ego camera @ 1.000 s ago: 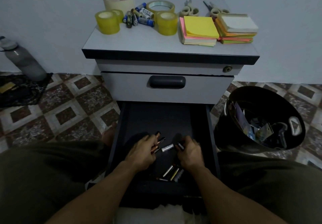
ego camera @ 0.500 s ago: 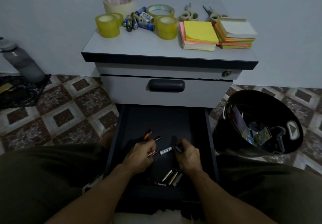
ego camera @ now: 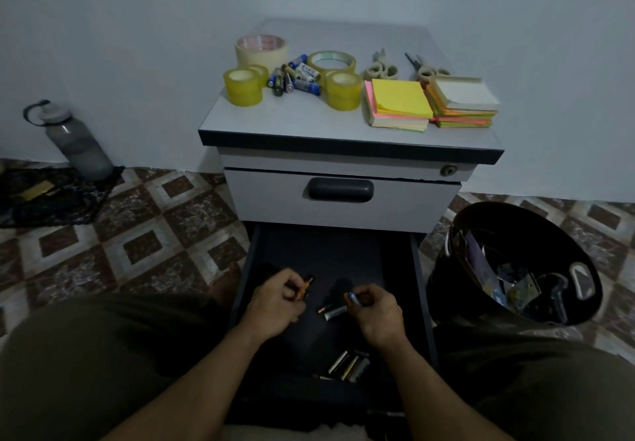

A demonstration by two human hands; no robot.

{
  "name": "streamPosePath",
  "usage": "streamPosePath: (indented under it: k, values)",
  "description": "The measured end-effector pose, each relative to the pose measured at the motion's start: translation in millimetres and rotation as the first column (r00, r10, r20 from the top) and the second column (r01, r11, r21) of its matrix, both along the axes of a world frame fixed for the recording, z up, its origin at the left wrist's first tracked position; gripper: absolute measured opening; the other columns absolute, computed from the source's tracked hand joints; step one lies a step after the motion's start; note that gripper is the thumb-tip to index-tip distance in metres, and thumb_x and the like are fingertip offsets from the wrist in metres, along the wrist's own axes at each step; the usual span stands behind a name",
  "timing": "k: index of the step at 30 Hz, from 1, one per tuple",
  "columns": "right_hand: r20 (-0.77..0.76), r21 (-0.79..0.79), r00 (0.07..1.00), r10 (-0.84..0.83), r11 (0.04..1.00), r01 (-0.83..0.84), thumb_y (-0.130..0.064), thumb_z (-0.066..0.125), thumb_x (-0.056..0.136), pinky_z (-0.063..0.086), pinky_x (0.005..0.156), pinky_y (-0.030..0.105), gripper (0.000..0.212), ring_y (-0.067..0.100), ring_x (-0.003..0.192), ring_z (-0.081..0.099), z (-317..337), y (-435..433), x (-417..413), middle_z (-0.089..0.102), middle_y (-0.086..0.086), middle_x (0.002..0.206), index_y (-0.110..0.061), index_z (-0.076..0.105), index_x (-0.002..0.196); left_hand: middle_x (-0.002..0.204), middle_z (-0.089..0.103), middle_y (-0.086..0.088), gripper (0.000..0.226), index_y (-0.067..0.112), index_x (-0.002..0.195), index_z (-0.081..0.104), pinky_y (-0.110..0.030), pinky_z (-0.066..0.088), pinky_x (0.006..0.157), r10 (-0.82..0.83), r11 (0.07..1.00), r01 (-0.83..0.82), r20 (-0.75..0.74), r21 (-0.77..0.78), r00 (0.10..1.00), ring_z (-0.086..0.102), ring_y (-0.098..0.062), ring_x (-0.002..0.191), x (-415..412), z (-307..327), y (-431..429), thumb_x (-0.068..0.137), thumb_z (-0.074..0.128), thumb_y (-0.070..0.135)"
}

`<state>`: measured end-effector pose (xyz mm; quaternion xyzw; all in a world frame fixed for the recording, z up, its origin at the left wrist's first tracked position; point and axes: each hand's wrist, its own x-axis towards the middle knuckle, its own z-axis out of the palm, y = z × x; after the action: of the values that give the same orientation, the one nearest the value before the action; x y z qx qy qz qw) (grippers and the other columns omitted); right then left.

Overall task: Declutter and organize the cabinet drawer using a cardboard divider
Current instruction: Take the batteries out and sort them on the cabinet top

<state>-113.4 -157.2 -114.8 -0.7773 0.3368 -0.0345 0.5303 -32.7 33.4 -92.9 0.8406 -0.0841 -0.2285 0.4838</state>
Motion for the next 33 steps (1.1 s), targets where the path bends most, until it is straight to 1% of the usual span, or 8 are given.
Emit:
streamPosePath:
  k: [5,10,16,20,22,26,30,33]
  values:
    - [0.088,0.103,0.994,0.067,0.992,-0.076,-0.011,0.079,0.082,0.061,0.071,0.042,0.017,0.018,0.071,0.068,35,-1,10,0.072,0.001,0.079,-0.023,0.067,0.086,0.079,0.063,-0.006,0.026,0.020,0.091,0.061,-0.045,0.062,0.069,0.017,0.993,-0.016,0.011,-0.121,1.000,0.064,-0.014,0.069,2,41,0,0.081,0.073,-0.001]
    - [0.218,0.192,0.969,0.116,0.968,-0.159,-0.002,0.075,0.084,0.053,0.056,0.025,0.020,0.014,0.066,0.065,96,3,10,0.070,0.009,0.082,-0.016,0.065,0.094,0.081,0.062,-0.012,0.022,0.010,0.095,0.061,-0.043,0.063,0.071,0.027,0.973,-0.025,0.007,-0.229,1.000,0.064,-0.017,0.070,-1,90,4,0.083,0.072,-0.003]
    - [0.278,0.140,0.938,0.208,0.957,-0.254,-0.004,0.075,0.084,0.060,0.063,0.033,0.022,0.018,0.068,0.068,174,10,-4,0.072,0.015,0.084,-0.014,0.067,0.101,0.084,0.065,-0.020,0.028,0.007,0.094,0.062,-0.038,0.061,0.065,0.032,0.951,-0.038,-0.027,-0.306,0.999,0.068,-0.026,0.072,0,155,20,0.075,0.079,-0.007]
    - [0.281,0.077,0.921,0.272,0.949,-0.304,-0.014,0.074,0.086,0.057,0.061,0.023,0.020,0.022,0.071,0.071,234,10,-9,0.074,0.011,0.084,-0.020,0.066,0.103,0.072,0.066,-0.014,0.024,0.004,0.094,0.063,-0.037,0.061,0.063,0.072,0.933,-0.068,-0.002,-0.353,0.997,0.066,-0.025,0.065,4,206,22,0.078,0.075,-0.008]
    - [0.303,0.063,0.912,0.277,0.949,-0.309,-0.013,0.074,0.085,0.059,0.063,0.026,0.019,0.023,0.072,0.071,260,9,-2,0.074,0.012,0.086,-0.019,0.067,0.102,0.069,0.067,-0.013,0.022,0.002,0.092,0.061,-0.033,0.060,0.057,0.091,0.915,-0.074,0.025,-0.396,0.996,0.065,-0.024,0.060,10,233,22,0.079,0.073,-0.010]
    - [0.370,0.056,0.889,0.269,0.949,-0.311,-0.003,0.077,0.081,0.063,0.070,0.042,0.020,0.024,0.068,0.069,304,-1,38,0.073,0.018,0.087,-0.011,0.069,0.097,0.073,0.067,-0.016,0.024,0.001,0.094,0.059,-0.031,0.061,0.058,0.124,0.888,-0.073,0.082,-0.453,0.989,0.067,-0.023,0.060,38,281,17,0.080,0.069,-0.015]
    - [0.359,-0.019,0.883,0.302,0.948,-0.317,0.003,0.075,0.080,0.062,0.065,0.035,0.018,0.024,0.068,0.068,347,-19,101,0.071,0.019,0.086,-0.004,0.068,0.096,0.091,0.067,-0.022,0.024,0.005,0.090,0.061,-0.027,0.059,0.056,0.235,0.891,-0.154,0.143,-0.426,0.961,0.070,-0.026,0.065,92,317,-1,0.078,0.073,-0.012]
    - [0.303,-0.095,0.884,0.355,0.934,-0.343,0.004,0.072,0.083,0.059,0.061,0.031,0.013,0.024,0.071,0.067,367,-31,153,0.070,0.020,0.091,-0.001,0.068,0.093,0.089,0.067,-0.017,0.023,0.004,0.090,0.062,-0.026,0.058,0.053,0.225,0.924,-0.150,0.182,-0.352,0.957,0.069,-0.020,0.057,136,334,-20,0.078,0.071,-0.013]
